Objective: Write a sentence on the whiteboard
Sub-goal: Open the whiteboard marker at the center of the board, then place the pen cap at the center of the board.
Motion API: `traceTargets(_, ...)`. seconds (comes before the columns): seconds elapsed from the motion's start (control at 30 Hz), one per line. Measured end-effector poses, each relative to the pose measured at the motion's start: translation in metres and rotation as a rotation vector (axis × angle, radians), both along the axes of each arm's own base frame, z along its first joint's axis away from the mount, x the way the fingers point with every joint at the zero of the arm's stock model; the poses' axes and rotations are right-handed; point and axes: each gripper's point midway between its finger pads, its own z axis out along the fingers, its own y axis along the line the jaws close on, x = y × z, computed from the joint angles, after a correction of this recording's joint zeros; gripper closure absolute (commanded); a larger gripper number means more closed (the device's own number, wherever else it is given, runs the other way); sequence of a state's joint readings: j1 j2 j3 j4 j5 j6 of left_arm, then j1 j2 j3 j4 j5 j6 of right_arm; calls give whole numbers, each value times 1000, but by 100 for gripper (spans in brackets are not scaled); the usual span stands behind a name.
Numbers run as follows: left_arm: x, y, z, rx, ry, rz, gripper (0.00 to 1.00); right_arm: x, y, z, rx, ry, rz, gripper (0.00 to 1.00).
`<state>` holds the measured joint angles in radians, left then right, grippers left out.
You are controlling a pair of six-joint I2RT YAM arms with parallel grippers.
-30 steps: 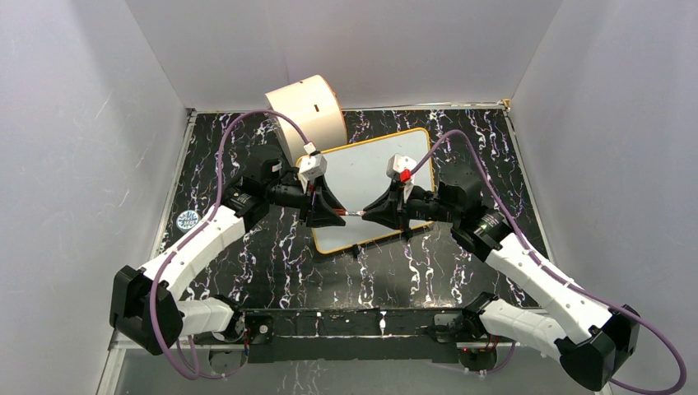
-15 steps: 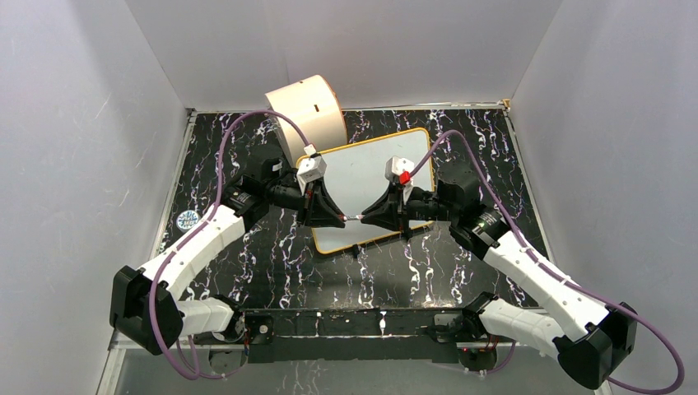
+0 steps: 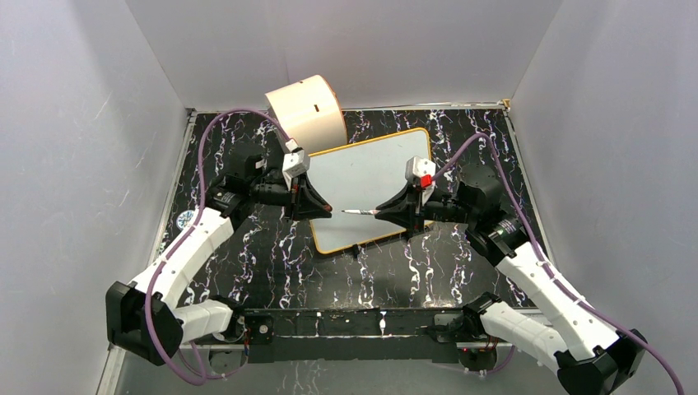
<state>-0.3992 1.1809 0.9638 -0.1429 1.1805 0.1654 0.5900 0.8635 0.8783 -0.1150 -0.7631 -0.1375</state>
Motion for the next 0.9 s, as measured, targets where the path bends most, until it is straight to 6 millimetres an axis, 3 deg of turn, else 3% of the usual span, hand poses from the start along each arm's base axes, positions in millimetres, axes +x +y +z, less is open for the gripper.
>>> traceTargets(0.27,17,21,3,95,-88,232,100,8,-9,3,-4,-26,-71,100)
traceTargets(0.43,37,50,12,144,-127,518,100,12,-18,11,13,-62,-143,100)
traceTargets(0.6,60,83,6,193,-74,814,100,20,-26,10,16,-73,-223,100)
traceTargets(0.7,74,103,-10,233,-5,981,100,26,-30,5,11,-68,-272,100)
traceTargets(0.9,92,134,-73,373,153,1230,100,34,-42,0,6,-66,-368,100)
